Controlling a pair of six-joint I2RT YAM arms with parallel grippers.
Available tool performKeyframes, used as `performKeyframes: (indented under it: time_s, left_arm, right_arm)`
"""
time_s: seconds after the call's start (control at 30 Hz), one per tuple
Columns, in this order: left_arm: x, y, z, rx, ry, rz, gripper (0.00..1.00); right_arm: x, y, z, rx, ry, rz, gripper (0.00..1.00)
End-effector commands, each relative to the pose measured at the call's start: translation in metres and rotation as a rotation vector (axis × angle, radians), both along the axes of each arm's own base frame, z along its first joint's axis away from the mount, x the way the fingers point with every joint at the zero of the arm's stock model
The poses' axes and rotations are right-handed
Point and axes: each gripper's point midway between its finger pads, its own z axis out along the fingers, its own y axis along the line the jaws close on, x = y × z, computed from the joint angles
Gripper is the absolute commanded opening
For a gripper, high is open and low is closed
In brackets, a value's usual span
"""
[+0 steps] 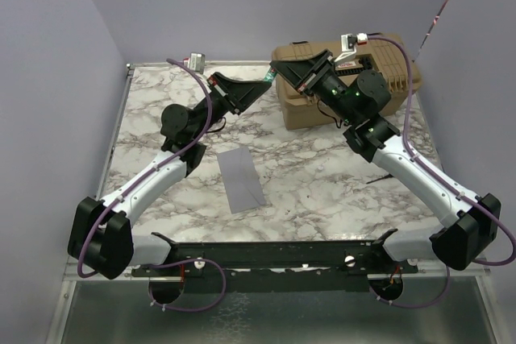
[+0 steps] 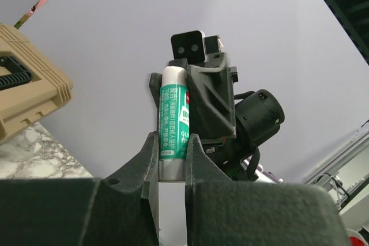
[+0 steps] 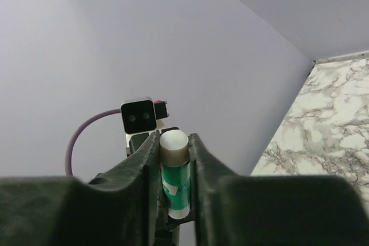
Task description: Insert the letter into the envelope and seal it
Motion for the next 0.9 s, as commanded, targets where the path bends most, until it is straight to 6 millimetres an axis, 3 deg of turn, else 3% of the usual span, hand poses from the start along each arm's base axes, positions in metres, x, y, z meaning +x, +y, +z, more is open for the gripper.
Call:
performKeyframes:
  time_s: [0.0, 0.03, 0.13, 0.3, 0.37, 0.47, 0.53, 0.7, 0.87]
  left_arm:
    - [0.002, 0.002, -0.002, 0.019, -0.058, 0.054, 0.00]
    - [0.003, 0.002, -0.006, 0.038, -0.066, 0.064, 0.00]
    - [0.004, 0.002, -0.015, 0.106, -0.108, 0.088, 0.00]
    - [-0.006, 0.004, -0.033, 0.231, -0.229, 0.110, 0.00]
    - [-0.008, 0.004, -0.041, 0.283, -0.265, 0.106, 0.00]
    - [-0.002, 0.004, -0.057, 0.373, -0.261, 0.121, 0.00]
    - [0.003, 0.005, -0.067, 0.425, -0.251, 0.132, 0.00]
    - [0.012, 0.006, -0.084, 0.502, -0.232, 0.159, 0.00]
    - [0.031, 0.020, -0.093, 0.523, -0.164, 0.281, 0.00]
  right_arm:
    - [0.003, -0.005, -0.018, -0.058, 0.025, -0.033, 0.48]
    - [0.003, -0.006, -0.021, -0.080, 0.027, -0.043, 0.61]
    - [0.009, -0.021, -0.035, -0.152, 0.061, -0.111, 0.74]
    - [0.014, -0.071, -0.047, -0.235, 0.088, -0.323, 0.77]
    - [0.008, -0.088, -0.047, -0.278, 0.075, -0.382, 0.77]
    - [-0.003, -0.104, -0.062, -0.423, 0.086, -0.408, 0.76]
    - [-0.006, -0.117, -0.083, -0.537, 0.150, -0.439, 0.75]
    - [-0.014, -0.140, -0.163, -0.812, 0.385, -0.451, 0.74]
    - [-0.038, -0.166, -0.241, -1.022, 0.642, -0.454, 0.74]
